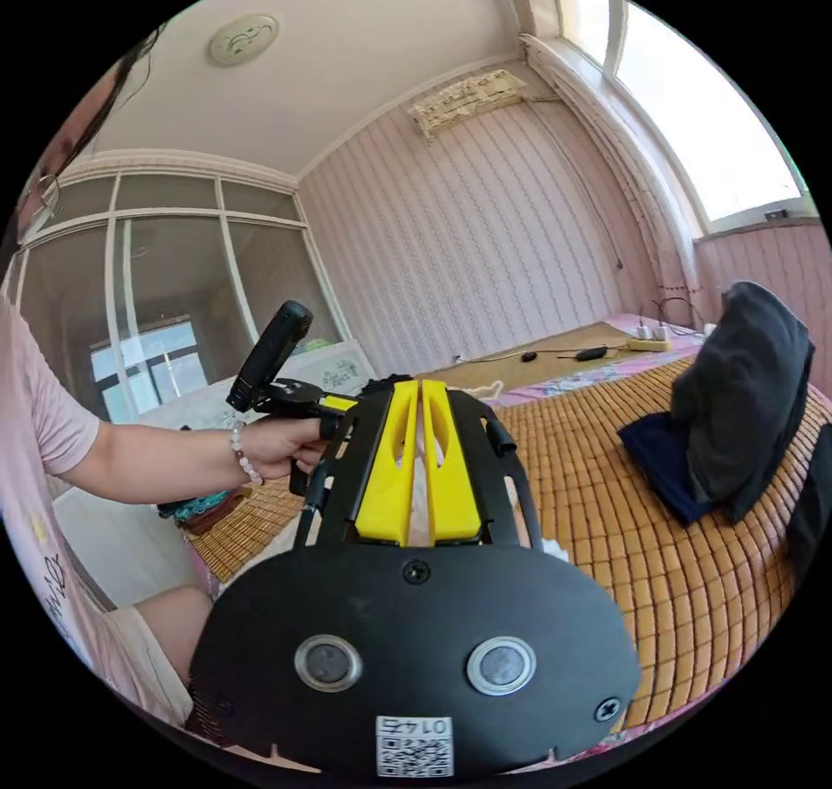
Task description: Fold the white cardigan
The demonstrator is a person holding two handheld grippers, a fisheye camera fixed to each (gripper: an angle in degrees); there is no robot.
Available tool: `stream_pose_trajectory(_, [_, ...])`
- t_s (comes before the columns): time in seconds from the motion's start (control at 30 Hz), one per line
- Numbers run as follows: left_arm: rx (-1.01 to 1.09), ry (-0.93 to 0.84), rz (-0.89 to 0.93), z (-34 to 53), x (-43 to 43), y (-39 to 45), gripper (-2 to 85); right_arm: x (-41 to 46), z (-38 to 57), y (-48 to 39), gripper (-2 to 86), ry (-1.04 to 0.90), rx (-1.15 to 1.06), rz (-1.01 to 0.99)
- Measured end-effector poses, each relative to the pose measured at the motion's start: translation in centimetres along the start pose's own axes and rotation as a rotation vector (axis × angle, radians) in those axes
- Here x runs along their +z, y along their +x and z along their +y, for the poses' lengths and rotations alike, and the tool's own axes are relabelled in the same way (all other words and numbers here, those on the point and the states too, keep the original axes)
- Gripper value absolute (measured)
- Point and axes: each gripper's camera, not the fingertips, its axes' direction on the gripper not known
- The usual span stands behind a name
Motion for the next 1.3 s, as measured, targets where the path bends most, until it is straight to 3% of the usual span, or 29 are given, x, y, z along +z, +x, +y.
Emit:
stream_pose_trajectory(0.13, [-0.257, 0.044, -0.138, 8.6, -8.8, -9.8, 3.1, 12.8, 0.5, -10.6, 0.7, -0.175, -0.06, -0.315])
stream_pose_trajectory(0.27, [-0.583, -0.051, -0.288, 21.4, -14.3, -18.8, 4.9, 24.6, 8.6, -17.4, 2.2, -0.475, -0.067, -0.327])
stream_pose_trajectory(0.33, [-0.698, -0.098, -0.259, 26.1, -15.4, -21.1, 5.0, 29.2, 14.7, -19.3, 5.2, -0.708, -0.093, -0.264])
stream_pose_trajectory(0.4, [-0.758, -0.136, -0.193, 30.0, -15.9, -22.4, 5.0, 30.1, 17.6, -19.8, 5.8, -0.775, -0.13, -0.266])
stream_pose_trajectory(0.6, [-0.718, -0.105, -0.076, 30.4, -14.6, -23.4, 5.1, 31.4, 19.8, -17.7, 6.3, -0.875, -0.276, -0.107])
stream_pose_trajectory(0.77, [-0.705, -0.147, -0.099, 26.3, -12.4, -25.5, 8.5, 33.5, 19.0, -14.5, 6.7, -0.896, -0.328, 0.102])
stream_pose_trajectory(0.93, [-0.601, -0.212, -0.123, 24.6, -12.1, -26.3, 2.6, 36.4, 20.2, -10.7, 8.8, -0.972, -0.34, 0.265])
stream_pose_trajectory(1.17, [-0.602, -0.051, -0.138, 25.3, -21.4, -27.4, -0.3, 37.9, 20.8, -8.0, 10.0, -0.952, -0.324, 0.291])
stream_pose_trajectory(1.3, [-0.648, -0.214, -0.086, 26.8, -18.5, -29.8, 1.0, 40.2, 21.8, -5.6, 10.4, -1.021, -0.307, 0.301])
